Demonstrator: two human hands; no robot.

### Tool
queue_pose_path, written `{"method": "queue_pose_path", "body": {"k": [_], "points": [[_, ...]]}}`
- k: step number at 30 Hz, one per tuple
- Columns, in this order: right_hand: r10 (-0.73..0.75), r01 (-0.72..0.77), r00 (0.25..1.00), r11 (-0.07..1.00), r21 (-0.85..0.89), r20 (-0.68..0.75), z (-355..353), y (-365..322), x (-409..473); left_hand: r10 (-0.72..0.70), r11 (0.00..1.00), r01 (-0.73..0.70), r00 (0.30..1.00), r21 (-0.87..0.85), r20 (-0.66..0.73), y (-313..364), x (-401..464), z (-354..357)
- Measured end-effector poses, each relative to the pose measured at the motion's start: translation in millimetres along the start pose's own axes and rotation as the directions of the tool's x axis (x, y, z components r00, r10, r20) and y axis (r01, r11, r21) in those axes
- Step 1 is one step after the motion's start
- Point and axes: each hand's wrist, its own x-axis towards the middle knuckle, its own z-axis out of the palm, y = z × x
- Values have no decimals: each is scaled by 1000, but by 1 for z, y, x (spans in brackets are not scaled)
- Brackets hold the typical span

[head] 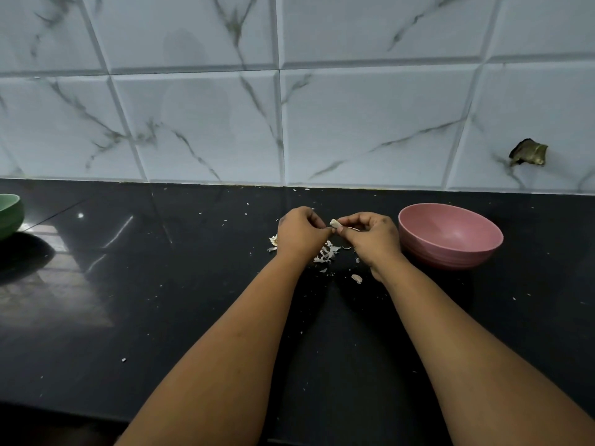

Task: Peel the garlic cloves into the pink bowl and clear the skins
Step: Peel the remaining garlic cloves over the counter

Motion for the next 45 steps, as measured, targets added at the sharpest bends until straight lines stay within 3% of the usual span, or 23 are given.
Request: {"method": "queue_pose_path", "body": {"k": [5,10,18,25,36,41,45], "points": [[54,-52,998,995,85,-14,1,-3,-1,24,989,-21,1000,-148,15,1,-1,2],[86,-89,996,982,166,27,2,-6,-3,66,981,-61,998,-185,22,2,-3,7],[-5,1,998,998,67,68,0,-7,-5,70,962,-63,997,-266,15,2,-2,4],[-66,70,997,994,-83,40,-1,-5,-2,182,966,-172,983,-195,34,3,-5,4],[-68,72,997,993,-89,43,0,-3,-1,243,967,-241,970,-89,15,2,0,2],[63,-84,989,983,162,134,1,-8,-6,209,976,-204,976,-74,65,1,0,3],[175,-280,949,853,440,264,-1,-12,-7,213,976,-207,972,-66,101,2,-1,1]]}}
